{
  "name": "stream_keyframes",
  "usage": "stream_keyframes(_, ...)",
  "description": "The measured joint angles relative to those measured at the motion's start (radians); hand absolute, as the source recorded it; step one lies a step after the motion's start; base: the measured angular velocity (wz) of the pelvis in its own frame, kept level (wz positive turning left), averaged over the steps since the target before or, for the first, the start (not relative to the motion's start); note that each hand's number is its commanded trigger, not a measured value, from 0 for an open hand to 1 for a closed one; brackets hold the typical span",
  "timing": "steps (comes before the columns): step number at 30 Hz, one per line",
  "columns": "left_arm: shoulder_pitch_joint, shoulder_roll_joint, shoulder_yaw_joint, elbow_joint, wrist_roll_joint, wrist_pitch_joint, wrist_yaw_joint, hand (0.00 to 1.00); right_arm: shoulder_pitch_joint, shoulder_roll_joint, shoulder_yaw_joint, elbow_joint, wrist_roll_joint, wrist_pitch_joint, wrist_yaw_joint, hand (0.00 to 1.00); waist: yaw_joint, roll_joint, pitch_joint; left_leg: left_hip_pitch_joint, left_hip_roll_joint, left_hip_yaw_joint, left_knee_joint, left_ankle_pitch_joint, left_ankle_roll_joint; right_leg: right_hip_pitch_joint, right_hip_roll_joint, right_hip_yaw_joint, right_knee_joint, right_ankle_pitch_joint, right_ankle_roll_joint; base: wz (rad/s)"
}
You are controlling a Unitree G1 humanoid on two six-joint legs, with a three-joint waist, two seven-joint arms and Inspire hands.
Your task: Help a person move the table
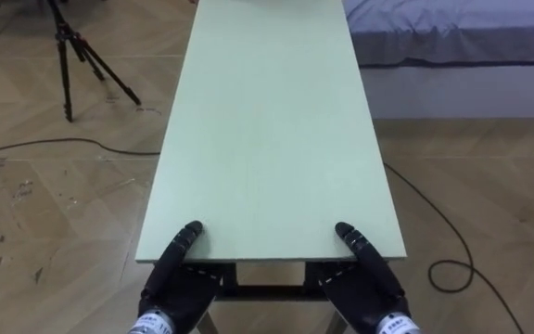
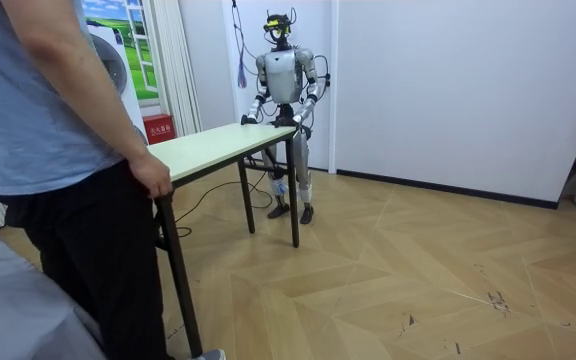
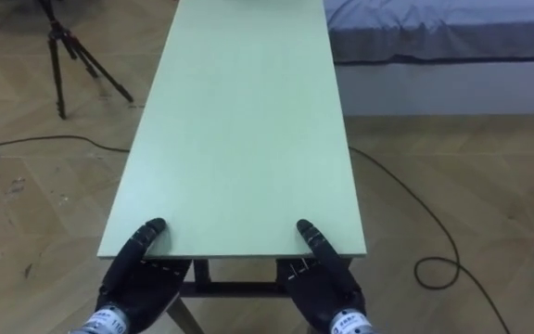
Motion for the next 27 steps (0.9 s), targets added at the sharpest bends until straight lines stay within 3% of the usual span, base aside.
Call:
stream_keyframes(21, -0.006, -0.013, 0.0, -0.004, 0.056, -0.015, 0.007, 1.0, -0.001, 0.007, -0.002, -0.031, -0.003, -0.005, -0.057, 1.0, 0.003, -0.005, 0.0027, -0.002, 0.0, 0.005, -0.002, 0.0, 0.0, -0.003, 0.0, 0.0, -0.001, 0.0, 0.0, 0.0)
stream_keyframes(27, -0.004, -0.018, 0.001, -0.047, 0.064, -0.016, 0.054, 1.0, 0.002, 0.009, -0.003, -0.071, -0.012, -0.011, -0.103, 1.0, 0.007, -0.005, 0.0028, -0.014, 0.001, 0.003, 0.0, 0.0, 0.0, -0.014, 0.0, -0.001, 0.003, 0.002, -0.002, 0.0)
